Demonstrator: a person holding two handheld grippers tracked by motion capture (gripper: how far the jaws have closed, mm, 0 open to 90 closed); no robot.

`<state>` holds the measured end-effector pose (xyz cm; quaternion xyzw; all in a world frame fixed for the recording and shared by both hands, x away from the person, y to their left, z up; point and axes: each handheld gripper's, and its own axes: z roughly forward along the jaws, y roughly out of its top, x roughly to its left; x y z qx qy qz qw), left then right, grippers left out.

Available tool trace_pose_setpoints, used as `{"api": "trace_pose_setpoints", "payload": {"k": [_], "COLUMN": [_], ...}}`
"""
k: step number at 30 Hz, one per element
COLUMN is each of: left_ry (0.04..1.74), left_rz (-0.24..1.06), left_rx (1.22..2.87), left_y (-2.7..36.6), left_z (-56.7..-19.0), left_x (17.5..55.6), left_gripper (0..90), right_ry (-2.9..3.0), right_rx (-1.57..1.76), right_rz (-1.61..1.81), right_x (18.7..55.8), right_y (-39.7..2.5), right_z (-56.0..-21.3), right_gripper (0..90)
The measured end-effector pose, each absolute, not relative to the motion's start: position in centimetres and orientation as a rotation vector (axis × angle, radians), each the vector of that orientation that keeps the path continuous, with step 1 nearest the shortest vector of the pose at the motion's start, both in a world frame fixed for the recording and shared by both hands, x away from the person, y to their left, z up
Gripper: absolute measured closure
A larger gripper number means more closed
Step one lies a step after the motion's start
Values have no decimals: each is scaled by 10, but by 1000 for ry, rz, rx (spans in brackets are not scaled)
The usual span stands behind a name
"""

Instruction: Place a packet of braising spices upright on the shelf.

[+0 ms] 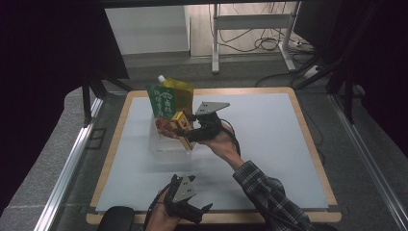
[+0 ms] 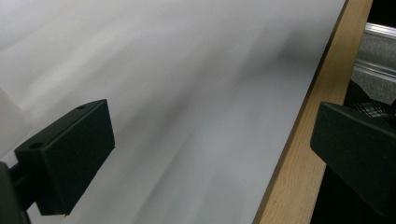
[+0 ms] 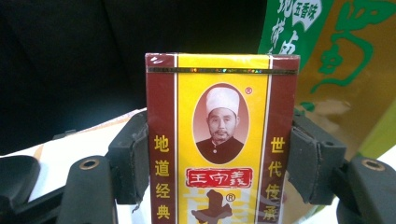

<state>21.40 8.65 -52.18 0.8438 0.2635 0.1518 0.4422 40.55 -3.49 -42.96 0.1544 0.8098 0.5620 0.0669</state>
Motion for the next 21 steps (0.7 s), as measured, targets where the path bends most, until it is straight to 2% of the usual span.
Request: {"api": "trace_pose_setpoints", "payload": {"k": [21], "left_ry": [650], "left_rz": [374], "left_rx": [2094], "left_y": [87], "left_z": [-521], "left_x": [214], "left_gripper": [0], "right_ry": [2466], "right_rx": [454], "right_rz": [1715], "right_x": [410], "right_y": [4], "right_z": [-452], "right_gripper": [317]}}
